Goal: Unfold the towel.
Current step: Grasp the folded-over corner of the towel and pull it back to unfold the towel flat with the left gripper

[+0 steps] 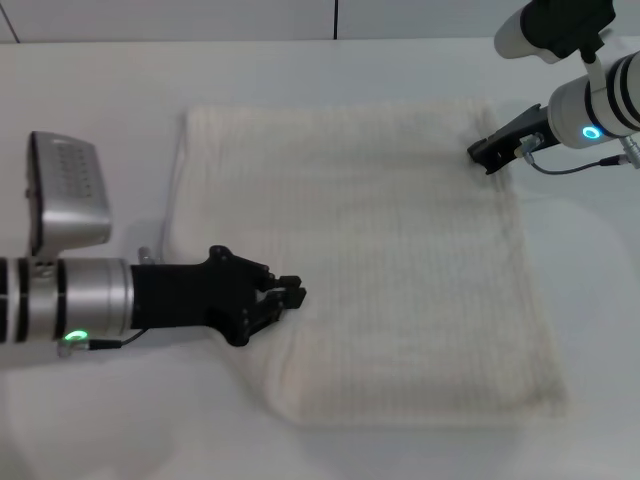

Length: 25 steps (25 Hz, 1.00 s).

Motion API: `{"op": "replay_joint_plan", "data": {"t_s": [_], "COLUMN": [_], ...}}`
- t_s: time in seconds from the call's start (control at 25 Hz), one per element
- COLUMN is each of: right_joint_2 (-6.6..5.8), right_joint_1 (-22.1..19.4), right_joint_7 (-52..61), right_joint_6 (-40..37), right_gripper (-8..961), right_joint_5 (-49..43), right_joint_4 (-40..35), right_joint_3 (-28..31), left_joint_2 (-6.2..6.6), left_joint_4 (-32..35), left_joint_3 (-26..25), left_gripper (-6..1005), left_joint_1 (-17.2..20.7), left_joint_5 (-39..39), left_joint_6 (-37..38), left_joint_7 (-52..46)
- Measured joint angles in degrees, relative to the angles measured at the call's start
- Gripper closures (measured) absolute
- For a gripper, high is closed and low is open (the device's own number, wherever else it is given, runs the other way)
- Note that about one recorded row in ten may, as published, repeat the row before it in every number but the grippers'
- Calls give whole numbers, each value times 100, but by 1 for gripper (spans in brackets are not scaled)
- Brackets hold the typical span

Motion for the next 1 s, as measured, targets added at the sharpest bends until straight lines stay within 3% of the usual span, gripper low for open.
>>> {"op": "replay_joint_plan", "data": {"t_s": [0.28,0.52,0.68,1.0], "right_joint_2": [3,3,3,3], "right_joint_1": [-17,-22,-20,-9], "right_joint_7": [8,9,8,-3], "right_joint_6": [0,-17,-28,-44], "right_gripper": [956,956,956,956], "right_joint_5": [1,0,-2,-5], "right_joint_4": [-5,-12,-18,-24], "right_joint_3": [1,1,1,1], "left_joint_2": [23,30,36,36], "left_joint_4": [452,469,428,414], "left_joint_3": [-92,-663,-964,-982], "left_gripper": [910,909,909,910], "left_joint_1": [528,856,955,983], "left_joint_5": [-174,-184,-172,-132], "left_joint_6": [500,1183,1350,1336], "left_joint_7": [53,413,545,552]}}
